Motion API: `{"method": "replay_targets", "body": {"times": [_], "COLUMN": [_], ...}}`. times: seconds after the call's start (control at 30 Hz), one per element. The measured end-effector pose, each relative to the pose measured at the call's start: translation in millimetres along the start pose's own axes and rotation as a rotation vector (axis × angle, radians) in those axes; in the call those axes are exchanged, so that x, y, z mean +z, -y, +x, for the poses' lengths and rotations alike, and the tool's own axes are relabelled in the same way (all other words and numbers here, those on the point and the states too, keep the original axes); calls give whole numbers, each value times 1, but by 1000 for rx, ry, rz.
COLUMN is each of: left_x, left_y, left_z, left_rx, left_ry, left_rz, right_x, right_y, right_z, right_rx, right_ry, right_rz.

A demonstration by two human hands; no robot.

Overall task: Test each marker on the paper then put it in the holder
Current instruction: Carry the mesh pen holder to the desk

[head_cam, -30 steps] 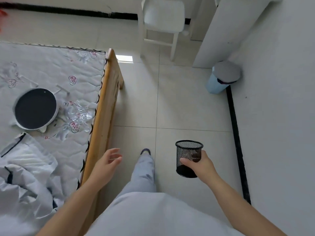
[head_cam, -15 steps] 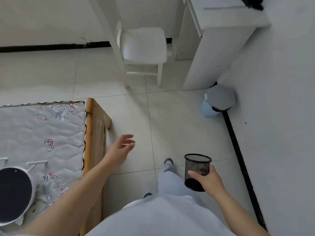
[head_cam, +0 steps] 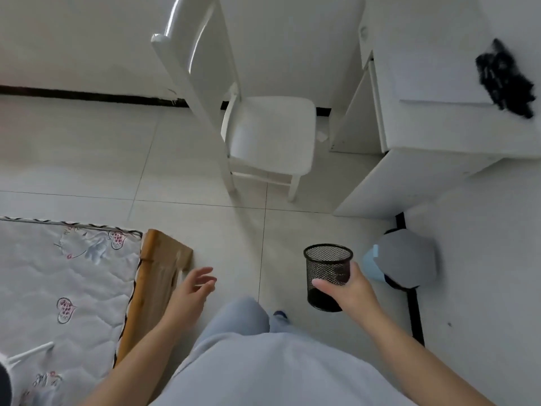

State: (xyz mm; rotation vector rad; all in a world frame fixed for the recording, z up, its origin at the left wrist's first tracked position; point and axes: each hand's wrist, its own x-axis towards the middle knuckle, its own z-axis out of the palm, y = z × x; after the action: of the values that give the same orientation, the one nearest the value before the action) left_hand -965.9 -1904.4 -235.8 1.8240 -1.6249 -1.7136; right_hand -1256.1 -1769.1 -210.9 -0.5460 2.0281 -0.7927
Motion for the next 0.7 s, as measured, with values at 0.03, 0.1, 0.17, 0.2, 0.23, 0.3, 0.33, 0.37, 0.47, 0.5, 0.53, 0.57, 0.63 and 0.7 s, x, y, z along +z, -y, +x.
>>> {"method": "replay_targets", "body": {"times": [0.03,0.1,0.17,0.2,0.23,0.3,0.33,0.37,0.47,0.5,0.53,0.57,0.63,0.7], "left_x": [1,2,4,5,4,2,1,0,2,4,7,11,24,41], "left_y": [-13,-38,-65,-78,-92,-125,-142,-159,-215,-233,-250,-268,-299,-327], "left_z": [14,45,81,100,120,160,178,195,252,269,283,297,322,345], "left_rx": [11,23,33,43,55,67,64,63,108,124,136,142,159,165], "left_ry": [-8,2,9,19,33,60,71,83,159,174,181,193,233,271], "left_rz": [-3,9,19,22,24,37,48,58,123,157,179,196,223,248], "right_x": [-4,-8,-10,-10,-11,-16,-20,-24,-40,-46,-51,-57,-73,-90], "right_y": [17,45,63,71,78,91,95,99,114,118,122,124,131,141], "right_z": [17,52,87,104,119,147,158,167,202,213,221,231,251,271], "right_rx": [-17,-36,-29,-23,-14,17,42,68,115,119,124,137,133,117], "right_ry": [6,19,12,-5,-25,-70,-93,-117,-182,-199,-215,-238,-284,-320], "right_rz": [14,28,32,36,43,63,72,82,124,140,161,198,259,266]}}
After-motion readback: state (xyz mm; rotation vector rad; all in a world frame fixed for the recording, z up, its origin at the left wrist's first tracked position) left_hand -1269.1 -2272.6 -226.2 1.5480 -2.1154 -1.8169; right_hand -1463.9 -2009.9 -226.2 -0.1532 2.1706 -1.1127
